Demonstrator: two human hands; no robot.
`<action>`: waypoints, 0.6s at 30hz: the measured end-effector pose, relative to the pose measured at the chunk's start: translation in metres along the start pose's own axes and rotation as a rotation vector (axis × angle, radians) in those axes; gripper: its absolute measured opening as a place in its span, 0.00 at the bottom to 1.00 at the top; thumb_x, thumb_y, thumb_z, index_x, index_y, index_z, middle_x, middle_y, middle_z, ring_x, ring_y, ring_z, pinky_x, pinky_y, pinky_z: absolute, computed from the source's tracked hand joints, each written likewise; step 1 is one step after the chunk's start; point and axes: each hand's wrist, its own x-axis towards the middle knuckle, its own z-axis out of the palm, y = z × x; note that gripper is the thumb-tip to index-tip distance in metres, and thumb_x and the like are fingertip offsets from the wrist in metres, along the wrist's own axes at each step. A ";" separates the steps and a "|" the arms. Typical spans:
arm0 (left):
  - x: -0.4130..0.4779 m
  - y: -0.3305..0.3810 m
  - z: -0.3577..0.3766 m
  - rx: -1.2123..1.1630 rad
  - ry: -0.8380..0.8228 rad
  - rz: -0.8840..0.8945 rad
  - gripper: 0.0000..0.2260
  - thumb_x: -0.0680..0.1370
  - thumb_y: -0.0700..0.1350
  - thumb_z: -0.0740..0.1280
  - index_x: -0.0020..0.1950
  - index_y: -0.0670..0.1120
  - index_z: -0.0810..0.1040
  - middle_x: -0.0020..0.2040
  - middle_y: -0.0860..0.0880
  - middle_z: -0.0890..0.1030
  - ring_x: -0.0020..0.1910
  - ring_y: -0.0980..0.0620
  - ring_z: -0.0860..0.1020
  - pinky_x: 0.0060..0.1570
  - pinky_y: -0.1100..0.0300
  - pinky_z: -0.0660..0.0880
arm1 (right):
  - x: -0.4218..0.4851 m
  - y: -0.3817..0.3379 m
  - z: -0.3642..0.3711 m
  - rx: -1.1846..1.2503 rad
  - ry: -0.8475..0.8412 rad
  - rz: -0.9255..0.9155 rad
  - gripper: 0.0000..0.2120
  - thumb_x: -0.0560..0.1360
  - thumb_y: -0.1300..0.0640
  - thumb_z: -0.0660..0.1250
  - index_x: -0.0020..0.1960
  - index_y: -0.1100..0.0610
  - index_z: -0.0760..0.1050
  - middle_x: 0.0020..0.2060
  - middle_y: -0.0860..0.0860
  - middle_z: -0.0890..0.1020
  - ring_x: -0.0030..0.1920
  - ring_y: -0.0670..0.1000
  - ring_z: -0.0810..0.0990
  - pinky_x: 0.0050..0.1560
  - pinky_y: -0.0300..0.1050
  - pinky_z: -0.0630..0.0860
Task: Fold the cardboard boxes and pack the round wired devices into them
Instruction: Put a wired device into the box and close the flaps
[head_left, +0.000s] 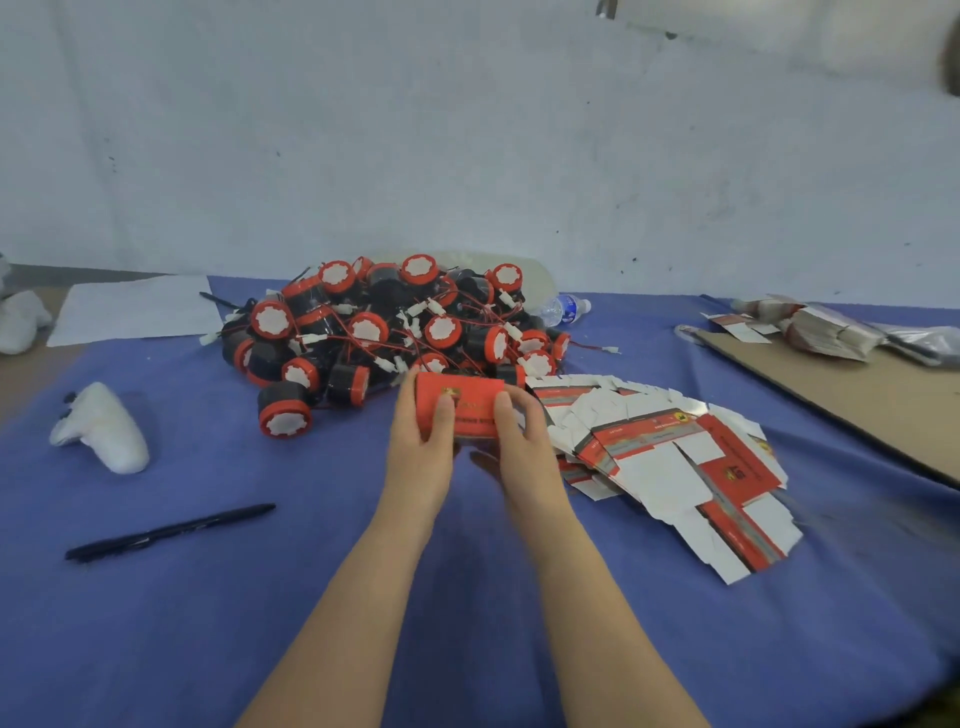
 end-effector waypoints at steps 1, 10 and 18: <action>-0.004 0.009 0.012 -0.018 -0.024 0.033 0.21 0.82 0.47 0.60 0.75 0.54 0.62 0.70 0.47 0.70 0.63 0.48 0.75 0.56 0.54 0.78 | -0.004 -0.012 -0.013 -0.022 0.054 -0.050 0.06 0.81 0.50 0.58 0.57 0.46 0.70 0.43 0.47 0.81 0.43 0.47 0.81 0.45 0.41 0.80; -0.144 0.118 0.262 -0.254 -0.650 0.022 0.07 0.80 0.46 0.64 0.58 0.49 0.74 0.55 0.45 0.80 0.55 0.44 0.79 0.60 0.43 0.75 | -0.122 -0.166 -0.252 -0.146 0.930 -0.288 0.12 0.82 0.51 0.56 0.58 0.58 0.70 0.49 0.54 0.80 0.49 0.53 0.80 0.52 0.50 0.78; -0.329 0.146 0.382 0.138 -1.382 0.146 0.20 0.83 0.49 0.57 0.70 0.37 0.70 0.69 0.37 0.71 0.68 0.41 0.71 0.68 0.48 0.67 | -0.281 -0.218 -0.389 -0.710 1.610 -0.015 0.23 0.82 0.61 0.52 0.76 0.56 0.56 0.76 0.53 0.59 0.77 0.53 0.50 0.72 0.44 0.40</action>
